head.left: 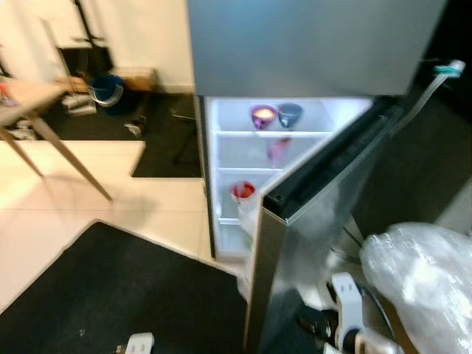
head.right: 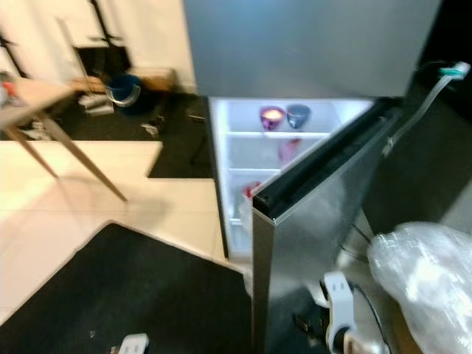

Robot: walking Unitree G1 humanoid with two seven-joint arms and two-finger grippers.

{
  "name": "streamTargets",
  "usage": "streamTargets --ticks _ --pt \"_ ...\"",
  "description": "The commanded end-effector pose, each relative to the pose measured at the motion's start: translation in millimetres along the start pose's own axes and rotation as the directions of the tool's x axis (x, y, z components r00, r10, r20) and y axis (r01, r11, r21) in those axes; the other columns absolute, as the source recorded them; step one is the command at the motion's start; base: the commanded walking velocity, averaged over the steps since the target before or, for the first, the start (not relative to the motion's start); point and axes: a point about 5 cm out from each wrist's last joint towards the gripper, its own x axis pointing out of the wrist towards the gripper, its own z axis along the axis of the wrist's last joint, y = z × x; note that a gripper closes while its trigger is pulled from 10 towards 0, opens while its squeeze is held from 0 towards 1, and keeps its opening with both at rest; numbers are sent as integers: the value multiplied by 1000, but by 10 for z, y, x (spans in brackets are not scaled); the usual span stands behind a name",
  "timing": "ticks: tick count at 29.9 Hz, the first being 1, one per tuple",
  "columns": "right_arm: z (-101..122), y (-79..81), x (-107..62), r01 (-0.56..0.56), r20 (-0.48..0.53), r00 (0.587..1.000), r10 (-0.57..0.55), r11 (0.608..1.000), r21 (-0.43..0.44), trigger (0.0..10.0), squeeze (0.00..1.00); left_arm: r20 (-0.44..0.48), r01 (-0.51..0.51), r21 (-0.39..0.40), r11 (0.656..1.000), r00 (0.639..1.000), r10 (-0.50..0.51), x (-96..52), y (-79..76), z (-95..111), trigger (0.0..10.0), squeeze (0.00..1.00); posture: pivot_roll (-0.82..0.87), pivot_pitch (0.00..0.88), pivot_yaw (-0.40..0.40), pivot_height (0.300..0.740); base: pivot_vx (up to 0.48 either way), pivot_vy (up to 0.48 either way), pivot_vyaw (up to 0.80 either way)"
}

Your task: Restocking fridge

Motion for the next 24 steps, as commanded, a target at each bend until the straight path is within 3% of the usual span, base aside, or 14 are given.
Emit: streamTargets --ticks 1,10,15,20,21,24 --pt "-2 -29 -13 18 0 1000 -18 1000 -6 10000 0 -20 -4 2 1000 1000 4 -10 19 -35 10000 0 44 0 -20 740 0 0 0" --pt "184 -181 -23 149 39 988 -146 987 -62 10000 0 -23 -1 6 1000 1000 1 -8 13 -36 10000 0 42 0 -19 740 0 0 0" --pt "446 -299 -31 251 134 961 -241 966 -58 10000 0 -22 0 6 1000 1000 0 -8 13 -33 10000 0 40 0 -17 740 0 0 0" --pt "693 -254 8 192 246 952 -181 981 -21 10000 0 -23 0 6 1000 1000 0 -9 14 -38 10000 0 40 0 -17 740 0 0 0" --pt "815 -205 35 153 292 947 -136 988 -37 10000 0 -25 -1 6 1000 1000 1 -10 13 -44 10000 0 40 0 -17 740 0 0 0" --pt "883 -167 54 130 314 944 -107 990 -54 10000 0 -26 -1 6 1000 1000 1 -11 13 -49 10000 0 40 0 -17 740 0 0 0"
